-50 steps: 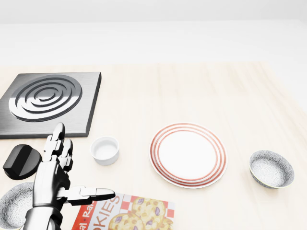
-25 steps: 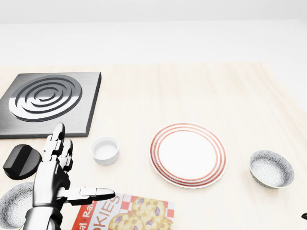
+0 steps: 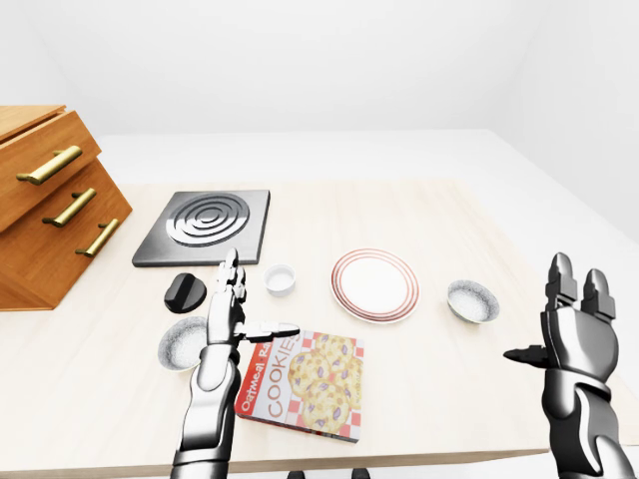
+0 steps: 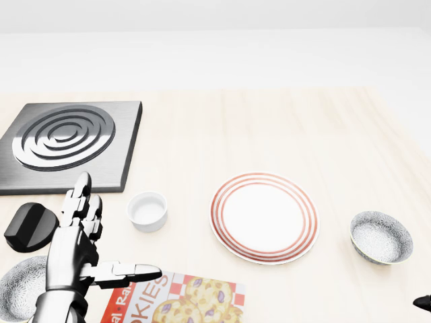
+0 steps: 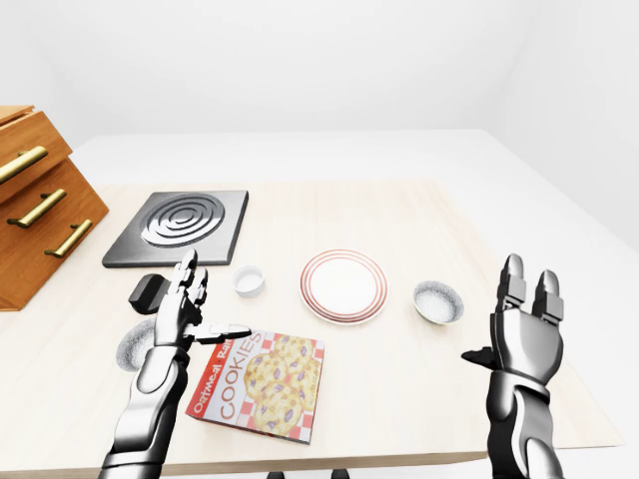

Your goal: Pick the akita bowl next to the plate and place it on the plate.

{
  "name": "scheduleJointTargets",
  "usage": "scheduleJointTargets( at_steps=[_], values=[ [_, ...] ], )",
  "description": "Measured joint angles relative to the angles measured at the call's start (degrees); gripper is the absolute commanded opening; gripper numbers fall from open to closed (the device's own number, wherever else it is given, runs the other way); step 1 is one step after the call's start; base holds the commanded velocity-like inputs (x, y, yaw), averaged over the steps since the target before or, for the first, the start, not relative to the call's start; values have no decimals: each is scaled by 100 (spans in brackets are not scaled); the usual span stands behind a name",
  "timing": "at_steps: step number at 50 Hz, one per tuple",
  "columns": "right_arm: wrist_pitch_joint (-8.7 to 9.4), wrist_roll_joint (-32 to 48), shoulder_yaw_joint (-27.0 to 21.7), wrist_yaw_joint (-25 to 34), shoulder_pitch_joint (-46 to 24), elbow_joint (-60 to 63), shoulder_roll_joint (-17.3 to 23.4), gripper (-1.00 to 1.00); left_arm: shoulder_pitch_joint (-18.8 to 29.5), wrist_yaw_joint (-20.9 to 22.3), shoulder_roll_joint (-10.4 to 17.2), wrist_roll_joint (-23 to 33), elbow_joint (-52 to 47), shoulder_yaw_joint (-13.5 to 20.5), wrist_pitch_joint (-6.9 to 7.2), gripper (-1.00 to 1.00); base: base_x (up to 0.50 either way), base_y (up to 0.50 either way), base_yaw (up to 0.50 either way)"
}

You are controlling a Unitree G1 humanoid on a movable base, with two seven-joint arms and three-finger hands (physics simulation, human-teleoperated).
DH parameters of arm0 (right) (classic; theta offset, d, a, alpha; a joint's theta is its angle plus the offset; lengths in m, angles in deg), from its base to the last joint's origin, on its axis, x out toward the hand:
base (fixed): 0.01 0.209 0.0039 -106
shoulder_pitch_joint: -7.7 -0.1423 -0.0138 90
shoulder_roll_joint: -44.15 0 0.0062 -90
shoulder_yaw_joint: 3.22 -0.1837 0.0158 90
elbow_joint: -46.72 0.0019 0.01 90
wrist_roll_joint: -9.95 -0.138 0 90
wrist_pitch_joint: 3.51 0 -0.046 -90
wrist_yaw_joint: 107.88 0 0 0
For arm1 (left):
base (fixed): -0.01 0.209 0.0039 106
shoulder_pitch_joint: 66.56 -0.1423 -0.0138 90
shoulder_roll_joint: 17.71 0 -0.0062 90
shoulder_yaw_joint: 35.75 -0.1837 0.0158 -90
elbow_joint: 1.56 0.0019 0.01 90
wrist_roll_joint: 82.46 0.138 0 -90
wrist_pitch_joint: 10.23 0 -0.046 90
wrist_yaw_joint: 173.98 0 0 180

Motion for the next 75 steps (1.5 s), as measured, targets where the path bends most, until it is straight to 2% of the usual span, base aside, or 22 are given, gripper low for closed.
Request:
scheduleJointTargets(
  at_steps=[25,47,66,75],
  values=[
    [0,559,804,-1245,-456,-1063,230,100,16,2,1,-6,42,0,-24,100,0,0,0],
    [0,1209,1541,-1245,-1007,-2175,455,100,11,12,-4,-107,-38,21,100,100,0,0,0],
    [0,1352,1699,-1245,-1517,-2782,685,100,14,13,-3,-195,-77,35,181,100,0,0,0],
    [0,1379,1753,-1245,-1781,-2968,788,100,16,8,-4,-196,-61,31,167,100,0,0,0]
  ],
)
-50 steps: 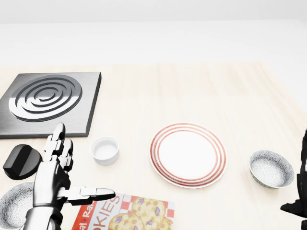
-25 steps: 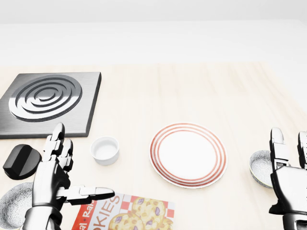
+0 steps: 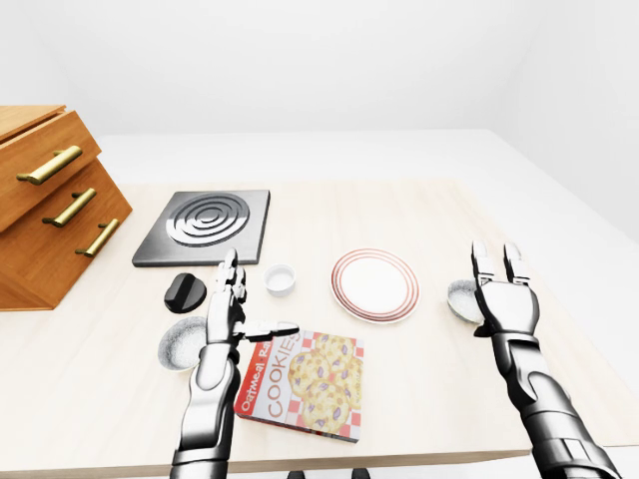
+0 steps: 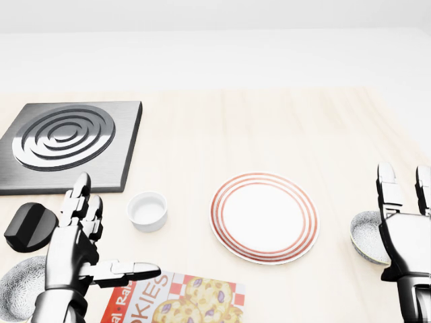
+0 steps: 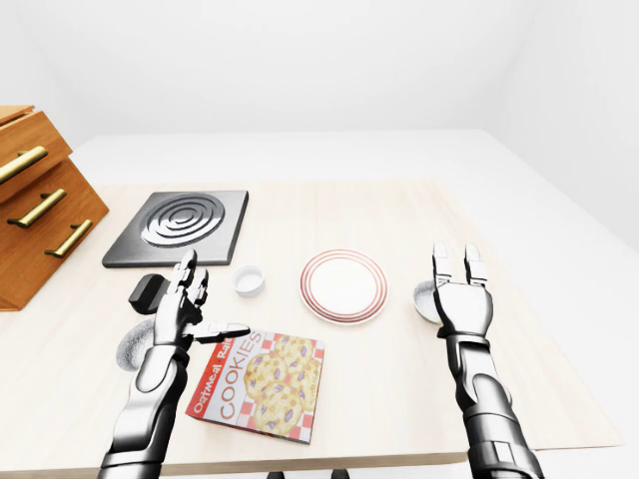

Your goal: Pick the akita bowl next to the plate and place it on the plate.

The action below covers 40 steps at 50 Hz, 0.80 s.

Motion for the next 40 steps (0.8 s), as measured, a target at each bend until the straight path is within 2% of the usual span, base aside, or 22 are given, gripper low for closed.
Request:
scheduleJointTargets(
  at_steps=[40],
  values=[
    [0,-279,395,0,-851,-1547,119,100,-40,8,-7,-7,-58,-4,10,100,0,0,0]
  ],
)
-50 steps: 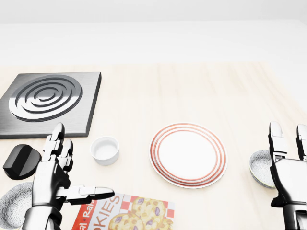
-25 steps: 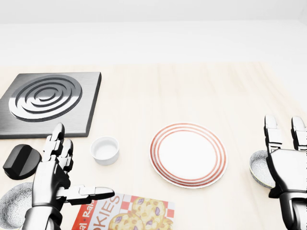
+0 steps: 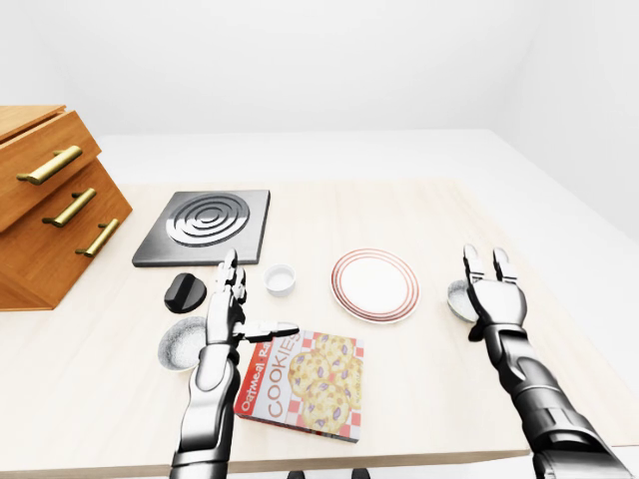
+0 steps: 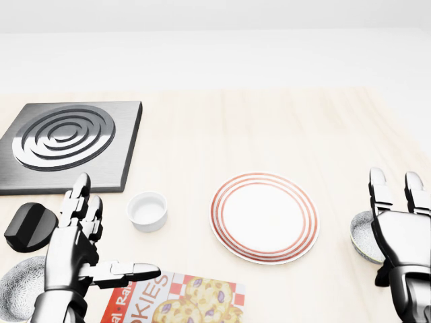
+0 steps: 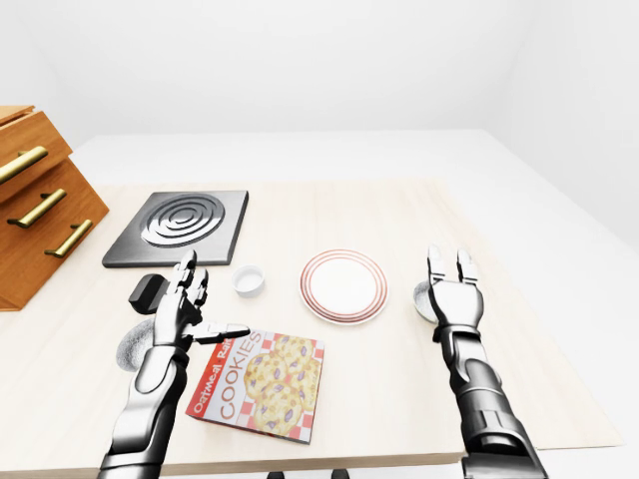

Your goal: Pick the akita bowl next to the plate and place it on the plate.

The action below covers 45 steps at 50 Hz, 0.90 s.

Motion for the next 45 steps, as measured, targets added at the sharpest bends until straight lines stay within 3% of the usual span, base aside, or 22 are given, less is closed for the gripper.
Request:
scheduleJointTargets(
  at_steps=[16,17,18,32,45],
  values=[
    [1,15,318,2,-894,-1318,119,100,-52,2,-15,-43,-75,2,50,100,0,0,0],
    [2,29,332,5,-934,-1375,121,25,-53,2,-15,-46,-76,4,52,100,0,0,0],
    [1,55,351,3,-961,-1416,126,-100,-54,1,-15,-48,-80,5,56,100,2,0,1],
    [0,-42,470,0,-1075,-1715,110,-100,-54,-4,-11,-47,-73,6,50,100,0,0,0],
    [0,18,368,2,-928,-1136,199,-100,-80,-1,-15,-28,-114,-9,62,100,0,0,0]
  ],
)
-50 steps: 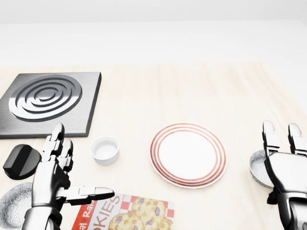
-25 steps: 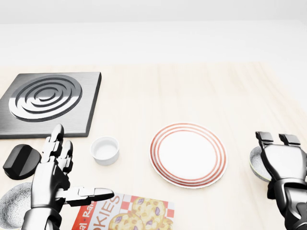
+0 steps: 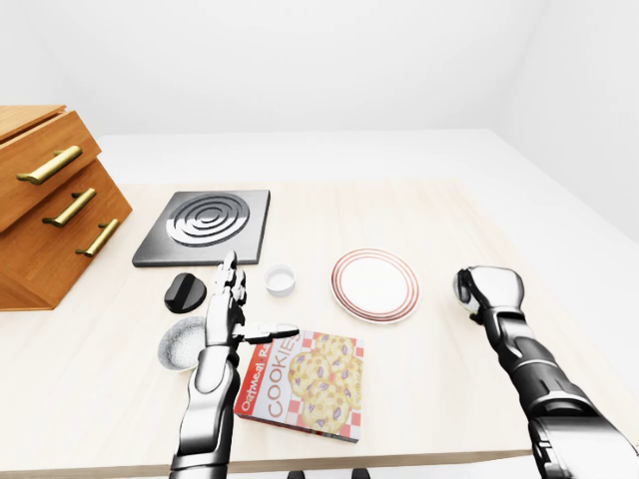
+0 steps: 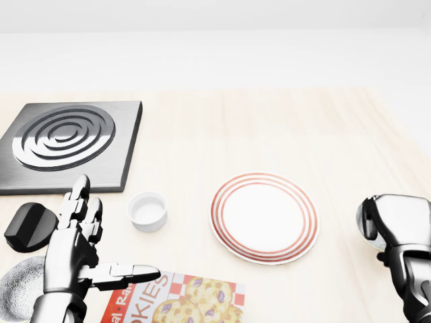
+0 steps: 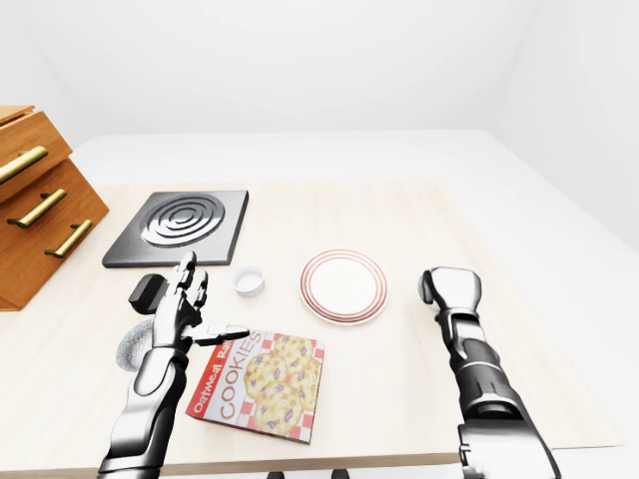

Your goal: Pick the akita bowl next to the plate and place it on the plate.

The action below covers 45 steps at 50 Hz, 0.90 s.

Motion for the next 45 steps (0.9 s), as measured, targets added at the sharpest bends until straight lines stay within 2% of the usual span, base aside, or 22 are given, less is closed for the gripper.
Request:
scheduleJointTargets(
  at_steps=[8,19,30,45],
  values=[
    [0,12,-212,-3,-37,614,169,-100,-12,12,-1,-1,12,1,-20,100,0,0,0],
    [0,125,-664,-2,9,2086,396,-100,-27,17,-4,1,-11,-4,-5,100,0,0,0],
    [0,180,-993,10,136,3635,364,-100,-21,24,-4,1,24,-1,-31,100,0,0,0],
    [0,-227,-1243,1012,391,5522,10,-100,-17,21,-3,-7,4,1,-7,100,0,0,0]
  ],
)
